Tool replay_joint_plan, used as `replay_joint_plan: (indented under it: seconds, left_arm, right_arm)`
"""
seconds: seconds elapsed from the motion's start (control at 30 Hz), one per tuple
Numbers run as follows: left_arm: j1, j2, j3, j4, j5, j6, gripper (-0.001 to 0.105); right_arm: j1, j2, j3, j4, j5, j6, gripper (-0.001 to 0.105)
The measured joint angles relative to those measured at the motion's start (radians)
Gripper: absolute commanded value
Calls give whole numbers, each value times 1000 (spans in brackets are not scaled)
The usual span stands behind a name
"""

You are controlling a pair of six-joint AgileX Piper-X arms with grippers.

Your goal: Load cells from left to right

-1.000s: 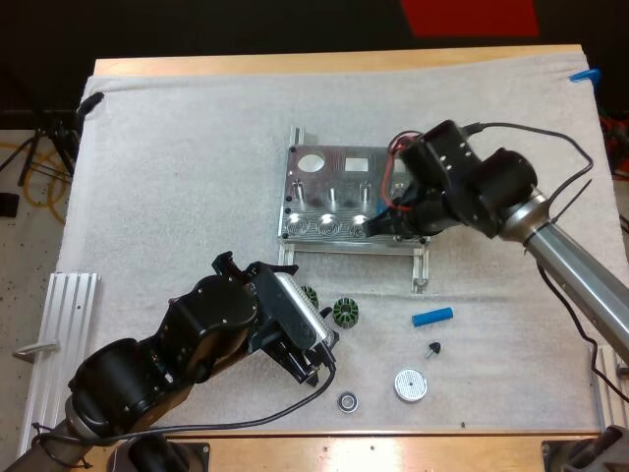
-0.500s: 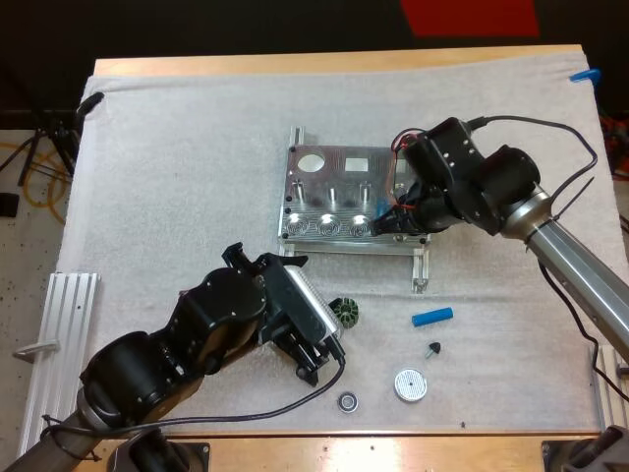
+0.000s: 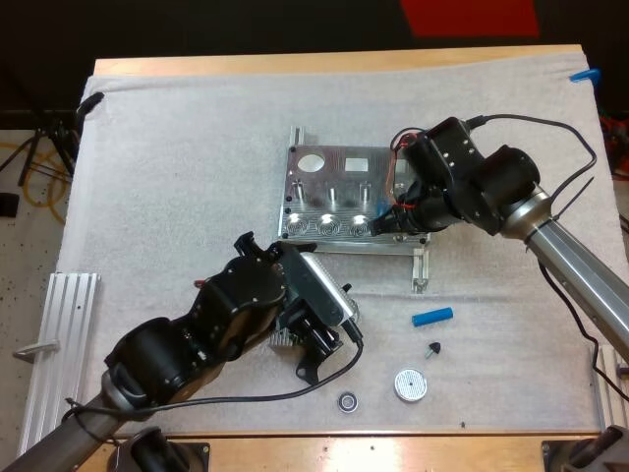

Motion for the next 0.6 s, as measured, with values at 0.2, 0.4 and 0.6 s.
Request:
replay_joint_plan:
  seconds: [0.2, 0.4, 0.6]
  left_arm:
    - [79, 18, 0, -5, 0, -13, 60]
    - [153, 18, 0, -12, 78, -8, 60]
    - [152, 18, 0, -13, 140, -8, 60]
  right_arm:
    - [0, 0, 0, -3, 0, -15, 0]
    - [0, 7, 0, -17, 0, -27, 0]
    - [0, 46, -11, -15, 0, -62, 0]
